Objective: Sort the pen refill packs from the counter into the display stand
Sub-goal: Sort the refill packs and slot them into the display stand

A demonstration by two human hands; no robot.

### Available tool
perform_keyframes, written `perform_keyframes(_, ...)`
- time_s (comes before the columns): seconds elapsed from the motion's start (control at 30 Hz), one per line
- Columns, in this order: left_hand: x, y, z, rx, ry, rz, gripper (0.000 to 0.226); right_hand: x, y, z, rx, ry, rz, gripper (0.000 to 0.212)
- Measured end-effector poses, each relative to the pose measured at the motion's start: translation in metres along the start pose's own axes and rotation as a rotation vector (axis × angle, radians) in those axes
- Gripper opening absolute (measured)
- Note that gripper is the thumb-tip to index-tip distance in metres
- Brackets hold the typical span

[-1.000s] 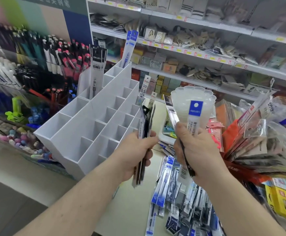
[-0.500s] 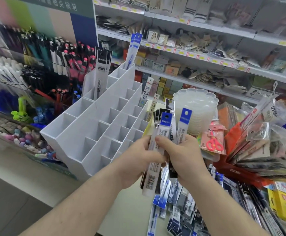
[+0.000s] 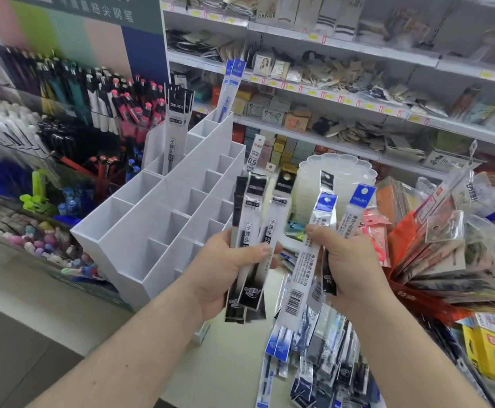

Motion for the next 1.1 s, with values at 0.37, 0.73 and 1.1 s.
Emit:
perform_keyframes(0.37,-0.002,-0.019,-0.002,0.052,-0.009,-0.057,0.026,-0.008,-0.027,0.018,-0.096,-0.057,-0.051,0.011)
perform_keyframes(0.73,-0.001,0.005,-0.001,-0.063,-0.023,0.119,0.039,-0.030,-0.024,-0.007,-0.043,0.168,-0.065,0.031)
perform_keyframes(1.1,-0.003,-0.006,0.004,0.014,-0.134,0.081,0.053,-0.027,-0.039,0.015,0.065,0.090,-0.047,0.015)
Point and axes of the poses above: each hand's wrist, its own x-axis towards the middle knuckle, its own y-axis out of the back of the hand, z = x × y, the point moved 9 cm from there along x, towards the middle knuckle, and after that the axes turned 11 degrees about x, right-handed, at the moved point
